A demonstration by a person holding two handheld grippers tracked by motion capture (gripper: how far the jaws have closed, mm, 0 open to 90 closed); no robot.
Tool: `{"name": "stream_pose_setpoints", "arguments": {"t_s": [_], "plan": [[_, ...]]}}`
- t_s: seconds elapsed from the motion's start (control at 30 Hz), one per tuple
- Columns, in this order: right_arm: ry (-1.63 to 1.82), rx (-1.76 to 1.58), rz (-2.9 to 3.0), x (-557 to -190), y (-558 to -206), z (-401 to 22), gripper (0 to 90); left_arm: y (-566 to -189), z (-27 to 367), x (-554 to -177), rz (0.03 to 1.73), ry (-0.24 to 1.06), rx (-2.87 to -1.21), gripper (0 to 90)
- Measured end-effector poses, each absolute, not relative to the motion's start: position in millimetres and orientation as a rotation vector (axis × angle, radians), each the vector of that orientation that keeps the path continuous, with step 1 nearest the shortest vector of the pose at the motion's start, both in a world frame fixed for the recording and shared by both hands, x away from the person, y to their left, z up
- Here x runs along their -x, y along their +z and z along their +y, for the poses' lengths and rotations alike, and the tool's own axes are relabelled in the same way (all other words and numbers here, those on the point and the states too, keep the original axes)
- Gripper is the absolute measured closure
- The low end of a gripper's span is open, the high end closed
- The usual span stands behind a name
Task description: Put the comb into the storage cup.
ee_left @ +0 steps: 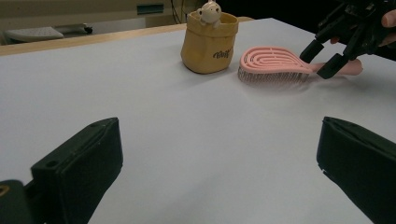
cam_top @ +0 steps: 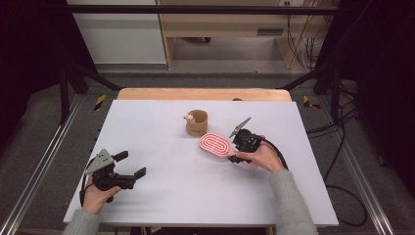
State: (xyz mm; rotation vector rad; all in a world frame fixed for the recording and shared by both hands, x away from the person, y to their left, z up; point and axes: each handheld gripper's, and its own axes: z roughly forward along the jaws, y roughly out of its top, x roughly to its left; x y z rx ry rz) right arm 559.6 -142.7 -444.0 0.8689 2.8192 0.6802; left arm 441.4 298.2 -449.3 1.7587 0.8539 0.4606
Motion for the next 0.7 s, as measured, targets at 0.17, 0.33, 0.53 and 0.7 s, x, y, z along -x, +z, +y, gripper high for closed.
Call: {"name": "stream_pose_setpoints", "arguments": {"t_s": [0.17,0.33,0.53,0.7], "plan": [[0.661,-0.864,2.829,-559.8,-445.4,-141.7,47.4,-449.5,298.3,-441.4,0.855,0.46,-1.759,0.4],[0.649,-0.861,2.833,-560.3,-446.4,-140.9,53.6,-449.6,298.1,-441.5,0.855,0.461,-1.76,0.4],[0.617,-0.823,2.844,-560.3,-448.1,-138.1,59.6,-449.6,298.2,-441.6,0.857,0.46,-1.759,0.4],[0.596,-0.814,2.84,-560.4,-448.0,-136.1,63.8,-449.6,298.4,-441.5,0.857,0.46,-1.76,0.4]]}}
